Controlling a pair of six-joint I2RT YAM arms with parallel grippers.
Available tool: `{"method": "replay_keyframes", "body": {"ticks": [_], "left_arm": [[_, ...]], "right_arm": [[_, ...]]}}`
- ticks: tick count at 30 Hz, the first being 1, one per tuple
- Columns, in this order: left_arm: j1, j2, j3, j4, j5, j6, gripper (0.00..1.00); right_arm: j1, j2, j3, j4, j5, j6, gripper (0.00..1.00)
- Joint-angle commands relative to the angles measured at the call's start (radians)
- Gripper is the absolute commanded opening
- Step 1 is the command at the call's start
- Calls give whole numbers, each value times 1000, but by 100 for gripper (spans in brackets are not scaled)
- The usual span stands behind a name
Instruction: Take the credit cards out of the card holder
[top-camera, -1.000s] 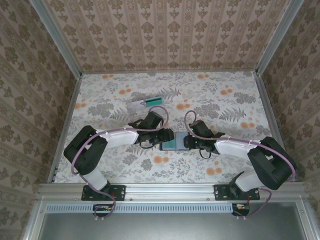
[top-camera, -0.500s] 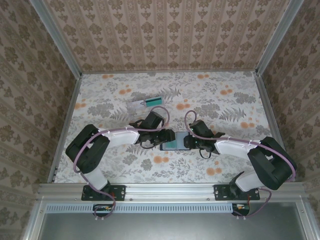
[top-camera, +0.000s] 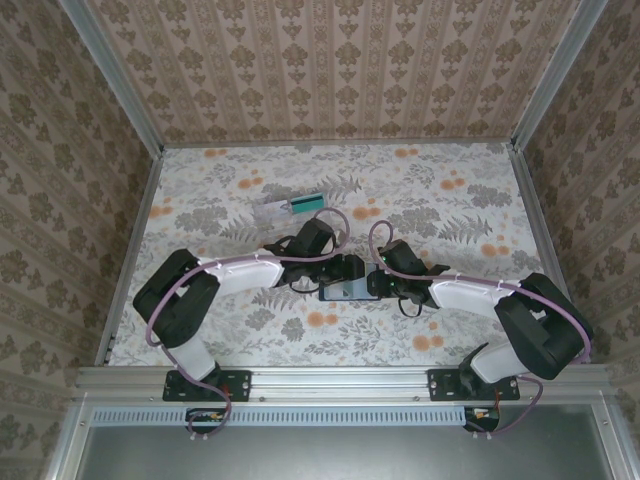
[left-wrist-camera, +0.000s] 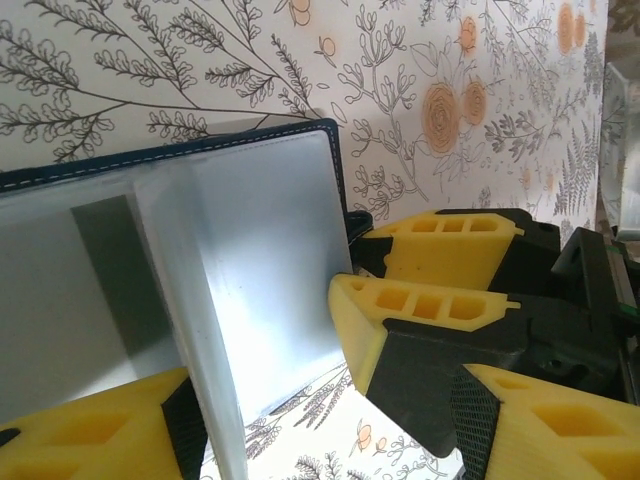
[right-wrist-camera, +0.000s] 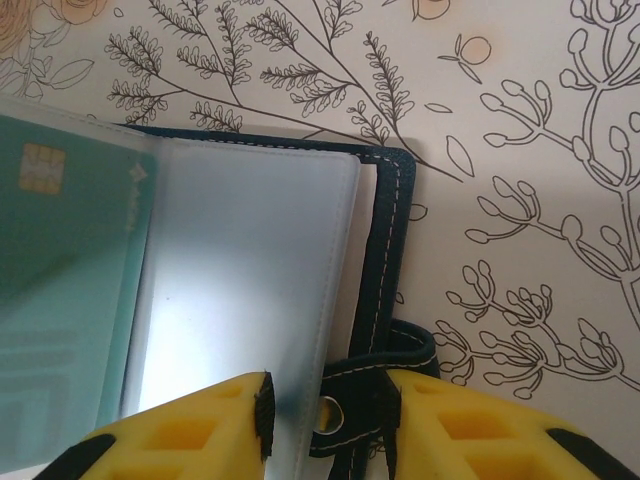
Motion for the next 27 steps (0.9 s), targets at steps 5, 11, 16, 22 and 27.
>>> {"method": "replay_keyframes", "body": {"ticks": [5, 11, 16, 22, 27], "left_arm": [[-32, 37, 70, 54, 69, 11, 67], [-34, 32, 70, 47, 56, 9, 66], [-5, -16, 20, 36, 16, 7, 66], [10, -7, -10, 44, -7, -14, 65], [21, 16, -30, 77, -8, -42, 64]], "right_arm": [[7, 3, -10, -38, 11, 13, 37], [1, -42, -24, -69, 80, 34, 38], [-22, -155, -40, -122, 157, 55, 39], [-23, -222, -22, -121, 117, 9, 40], [-23, -120, 40, -117, 45, -22, 30]]}}
